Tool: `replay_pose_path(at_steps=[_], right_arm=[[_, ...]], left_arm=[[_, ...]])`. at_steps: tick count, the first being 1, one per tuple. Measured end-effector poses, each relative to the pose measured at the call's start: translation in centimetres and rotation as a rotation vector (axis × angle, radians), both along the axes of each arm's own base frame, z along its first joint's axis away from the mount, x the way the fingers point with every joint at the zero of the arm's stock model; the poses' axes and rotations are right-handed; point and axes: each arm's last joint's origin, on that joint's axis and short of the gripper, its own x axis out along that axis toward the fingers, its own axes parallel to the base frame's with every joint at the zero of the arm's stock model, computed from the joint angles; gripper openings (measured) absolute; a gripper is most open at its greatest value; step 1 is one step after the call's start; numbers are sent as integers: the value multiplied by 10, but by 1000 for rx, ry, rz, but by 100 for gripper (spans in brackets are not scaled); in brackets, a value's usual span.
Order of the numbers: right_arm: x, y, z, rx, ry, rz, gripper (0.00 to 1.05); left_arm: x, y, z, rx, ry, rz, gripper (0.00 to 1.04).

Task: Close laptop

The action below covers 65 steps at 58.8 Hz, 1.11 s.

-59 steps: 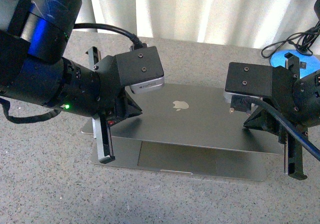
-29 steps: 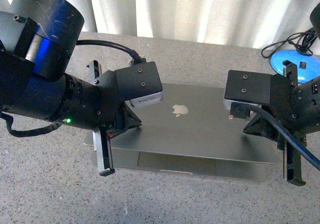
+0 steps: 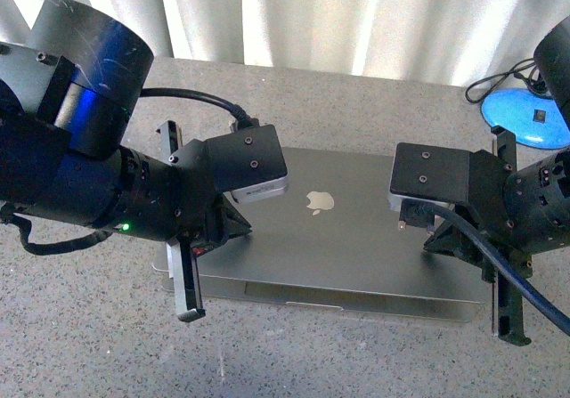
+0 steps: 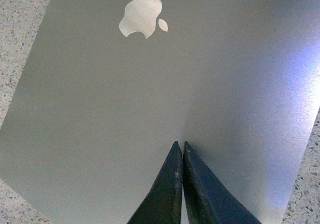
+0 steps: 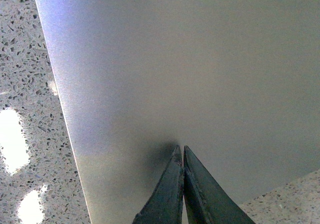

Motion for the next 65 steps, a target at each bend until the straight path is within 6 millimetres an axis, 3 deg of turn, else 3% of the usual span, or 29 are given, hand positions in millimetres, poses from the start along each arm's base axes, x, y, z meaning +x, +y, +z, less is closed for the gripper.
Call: replay_pose_path(at_steps=[65], right_arm=[[-5, -3, -25, 18, 62, -9, 1]], left_arm=[[0, -2, -22, 3, 53, -7, 4]])
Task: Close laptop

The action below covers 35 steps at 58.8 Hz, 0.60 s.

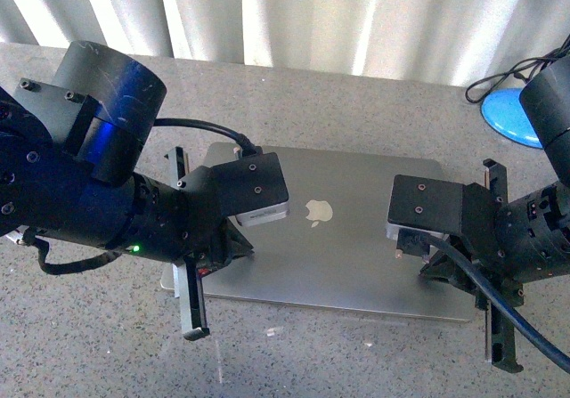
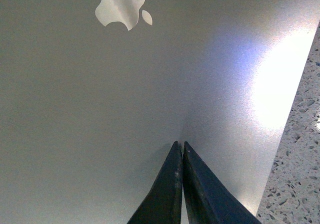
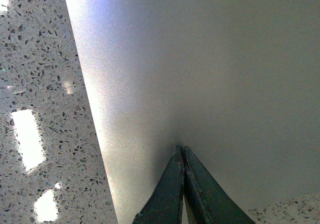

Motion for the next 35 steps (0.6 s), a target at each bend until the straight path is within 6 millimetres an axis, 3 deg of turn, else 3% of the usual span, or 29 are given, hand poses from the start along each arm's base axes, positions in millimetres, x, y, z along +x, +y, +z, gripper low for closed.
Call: replay_pose_path(at_steps=[27, 35], right_arm=[[1, -1, 0, 14, 3, -20, 1], [4, -1, 10, 37, -9, -67, 1]], left_arm=[[4, -1, 0, -42, -6, 27, 4], [12, 4, 14, -141, -53, 126, 4]])
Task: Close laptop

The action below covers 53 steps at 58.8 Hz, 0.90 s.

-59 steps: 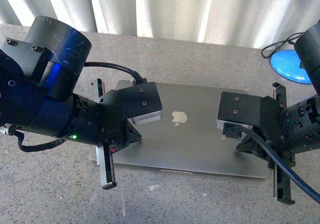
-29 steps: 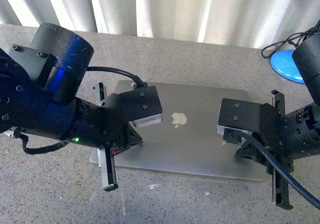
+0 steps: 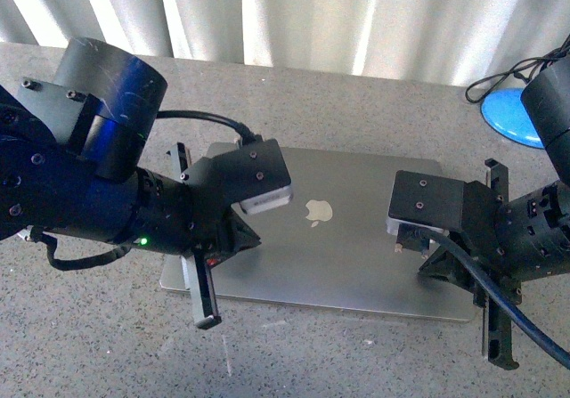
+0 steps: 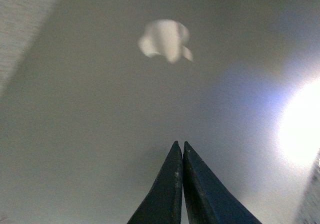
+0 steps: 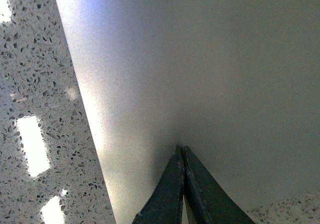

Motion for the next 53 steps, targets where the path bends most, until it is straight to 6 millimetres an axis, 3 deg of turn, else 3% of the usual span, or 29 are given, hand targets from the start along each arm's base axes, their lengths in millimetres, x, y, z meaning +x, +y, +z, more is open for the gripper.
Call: replay_pose_path(at_steps=[4, 11, 18, 24, 28, 32, 39, 48, 53], right_arm=[[6, -1, 10, 15, -33, -51, 1], [22, -6, 36, 53, -143, -189, 1], [41, -16, 81, 140, -294, -417, 1], [41, -27, 129, 258, -429, -640, 1], [25, -33, 163, 370, -502, -826, 1], [10, -36, 177, 423, -533, -910, 3], [-7, -38, 194, 517, -560, -964, 24], [-6, -38, 189, 523, -534, -988, 51], [-6, -38, 187, 523, -529, -993, 64]], left_arm=[[6, 5, 12, -55, -40, 84, 4], [18, 26, 49, -219, -129, 343, 4], [20, 60, 86, -376, -190, 647, 4], [1, 115, 120, -584, -184, 1071, 4], [-33, 155, 141, -719, -200, 1272, 8], [-46, 166, 152, -774, -239, 1323, 18], [-50, 168, 162, -826, -260, 1326, 38], [-49, 165, 158, -832, -231, 1317, 66], [-55, 162, 154, -814, -320, 1142, 57]])
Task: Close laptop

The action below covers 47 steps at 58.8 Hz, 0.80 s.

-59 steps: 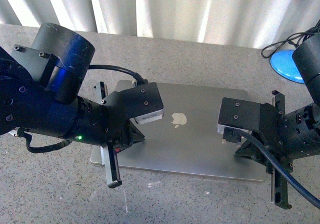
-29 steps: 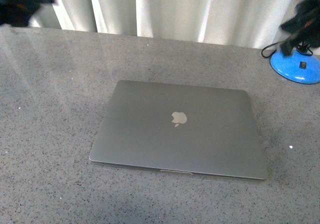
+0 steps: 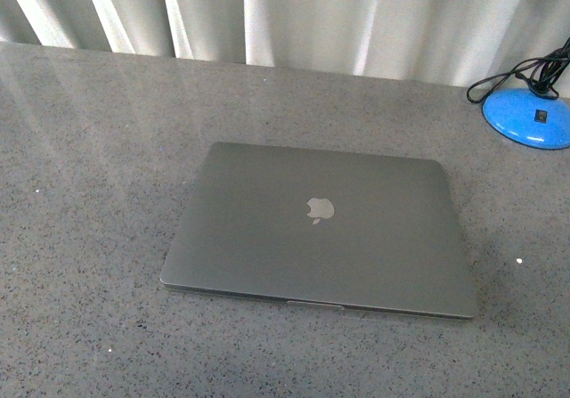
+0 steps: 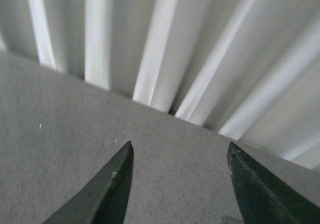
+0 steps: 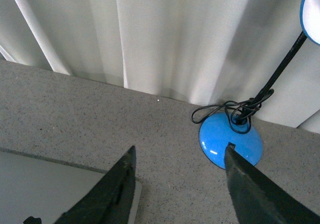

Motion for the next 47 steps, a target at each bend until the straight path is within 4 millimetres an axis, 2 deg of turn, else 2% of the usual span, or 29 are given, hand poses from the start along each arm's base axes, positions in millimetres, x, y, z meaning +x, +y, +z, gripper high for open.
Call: replay_pose_path(at_steps=[2, 5, 7, 14, 21, 35, 47], right_arm=[[0, 0, -1, 7, -18, -15, 67], [-6, -3, -7, 35, -192, -66, 56], [-17, -5, -15, 56, -282, -63, 46], [-50, -16, -26, 73, -371, -76, 20], [-70, -21, -36, 75, -365, -78, 1], [-105, -35, -52, 79, -364, -74, 1], [-126, -37, -61, 78, -362, -81, 1]], left_arm=[[-5, -2, -2, 61, -35, -22, 52], [-19, -7, -6, 143, -76, -39, 39], [-27, -10, -8, 174, -81, -46, 32], [-55, -19, -17, 217, -77, -48, 3], [-70, -24, -20, 227, -80, -51, 4], [-100, -38, -28, 234, -75, -52, 4], [-117, -39, -40, 234, -72, -52, 4]])
